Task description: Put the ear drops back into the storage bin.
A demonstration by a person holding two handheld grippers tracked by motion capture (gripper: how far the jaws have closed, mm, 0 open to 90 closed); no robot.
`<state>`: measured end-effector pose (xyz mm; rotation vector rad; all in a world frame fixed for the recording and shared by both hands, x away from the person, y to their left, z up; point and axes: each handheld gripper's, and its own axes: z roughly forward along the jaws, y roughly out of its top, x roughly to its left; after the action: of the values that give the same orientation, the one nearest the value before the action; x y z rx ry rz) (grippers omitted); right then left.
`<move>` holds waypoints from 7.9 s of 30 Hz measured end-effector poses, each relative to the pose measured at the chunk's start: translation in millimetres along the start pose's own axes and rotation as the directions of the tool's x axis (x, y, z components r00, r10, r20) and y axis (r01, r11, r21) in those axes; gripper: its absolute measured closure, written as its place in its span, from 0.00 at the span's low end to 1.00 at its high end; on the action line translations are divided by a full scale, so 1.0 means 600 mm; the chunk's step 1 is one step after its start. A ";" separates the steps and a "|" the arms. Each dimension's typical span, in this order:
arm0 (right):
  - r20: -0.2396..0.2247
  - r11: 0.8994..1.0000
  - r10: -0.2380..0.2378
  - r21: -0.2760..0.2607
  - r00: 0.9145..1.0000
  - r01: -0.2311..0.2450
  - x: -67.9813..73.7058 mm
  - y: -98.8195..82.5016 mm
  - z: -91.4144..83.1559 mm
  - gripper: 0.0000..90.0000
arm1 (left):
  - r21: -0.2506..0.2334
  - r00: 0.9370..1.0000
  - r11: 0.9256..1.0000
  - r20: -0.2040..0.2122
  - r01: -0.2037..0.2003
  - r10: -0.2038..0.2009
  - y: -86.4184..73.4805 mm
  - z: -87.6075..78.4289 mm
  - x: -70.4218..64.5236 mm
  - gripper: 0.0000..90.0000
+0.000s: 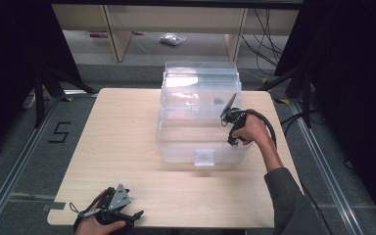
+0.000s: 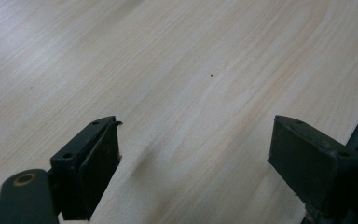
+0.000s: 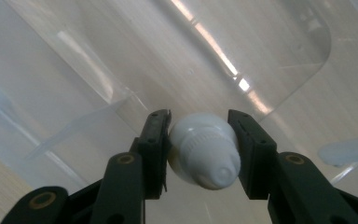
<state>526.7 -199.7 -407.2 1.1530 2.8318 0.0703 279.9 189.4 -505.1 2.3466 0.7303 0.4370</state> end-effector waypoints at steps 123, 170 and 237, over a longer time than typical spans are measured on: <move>-0.026 0.876 -0.109 -0.475 0.994 0.084 0.134 -0.137 -0.078 0.25 | -0.016 1.000 1.000 -0.020 0.020 -0.021 0.001 0.004 -0.001 0.17; -0.050 0.844 -0.104 -0.533 0.993 0.061 0.183 -0.176 -0.047 0.23 | -0.020 1.000 1.000 -0.022 0.021 -0.022 0.001 0.004 -0.001 0.17; -0.137 0.797 -0.108 -0.604 0.985 0.003 0.231 -0.236 0.065 0.22 | 0.011 1.000 1.000 -0.003 -0.015 0.015 0.001 -0.001 0.001 0.17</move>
<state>333.1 -203.7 -464.6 0.9352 2.6297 1.0307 280.4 189.6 -503.9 2.3637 0.7182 0.4447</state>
